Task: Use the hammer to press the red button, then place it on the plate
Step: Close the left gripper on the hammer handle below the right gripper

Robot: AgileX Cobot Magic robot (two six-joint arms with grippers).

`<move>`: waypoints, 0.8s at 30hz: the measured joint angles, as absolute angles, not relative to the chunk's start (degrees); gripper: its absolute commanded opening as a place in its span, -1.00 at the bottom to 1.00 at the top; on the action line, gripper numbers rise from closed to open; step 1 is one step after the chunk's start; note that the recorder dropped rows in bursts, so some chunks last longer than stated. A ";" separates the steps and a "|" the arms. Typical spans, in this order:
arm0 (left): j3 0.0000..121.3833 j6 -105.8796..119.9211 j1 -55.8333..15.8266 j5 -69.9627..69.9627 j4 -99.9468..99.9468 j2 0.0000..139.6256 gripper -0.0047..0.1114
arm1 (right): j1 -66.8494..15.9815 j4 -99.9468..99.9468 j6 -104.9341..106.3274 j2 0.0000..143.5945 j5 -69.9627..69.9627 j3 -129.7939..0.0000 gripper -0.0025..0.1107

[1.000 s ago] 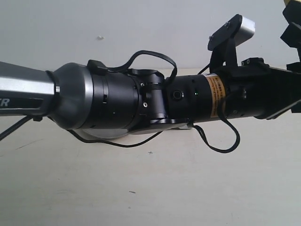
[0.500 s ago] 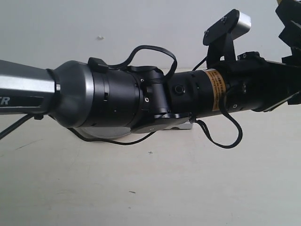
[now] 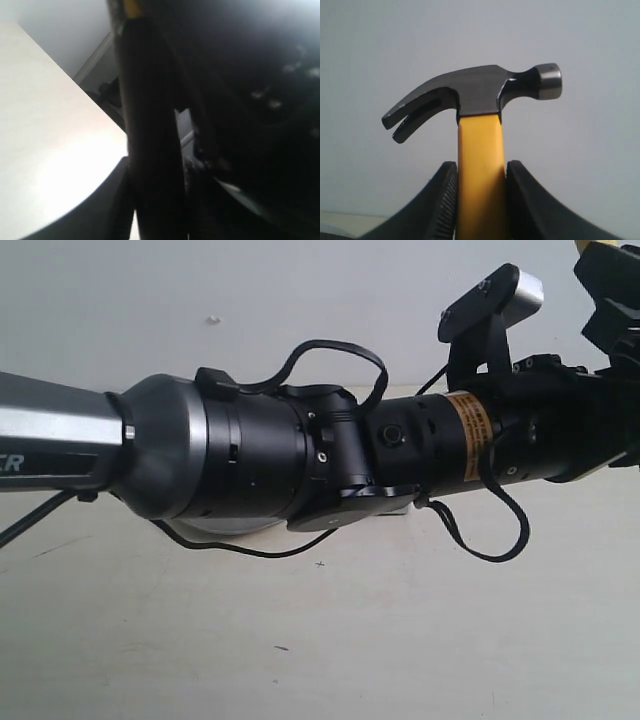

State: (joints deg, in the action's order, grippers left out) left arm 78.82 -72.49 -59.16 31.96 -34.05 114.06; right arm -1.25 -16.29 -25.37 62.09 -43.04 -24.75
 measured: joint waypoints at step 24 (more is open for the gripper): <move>79.05 -70.38 -59.05 28.14 -36.45 114.06 -0.92 | -1.25 -17.92 -22.67 62.09 -42.96 -24.75 -0.95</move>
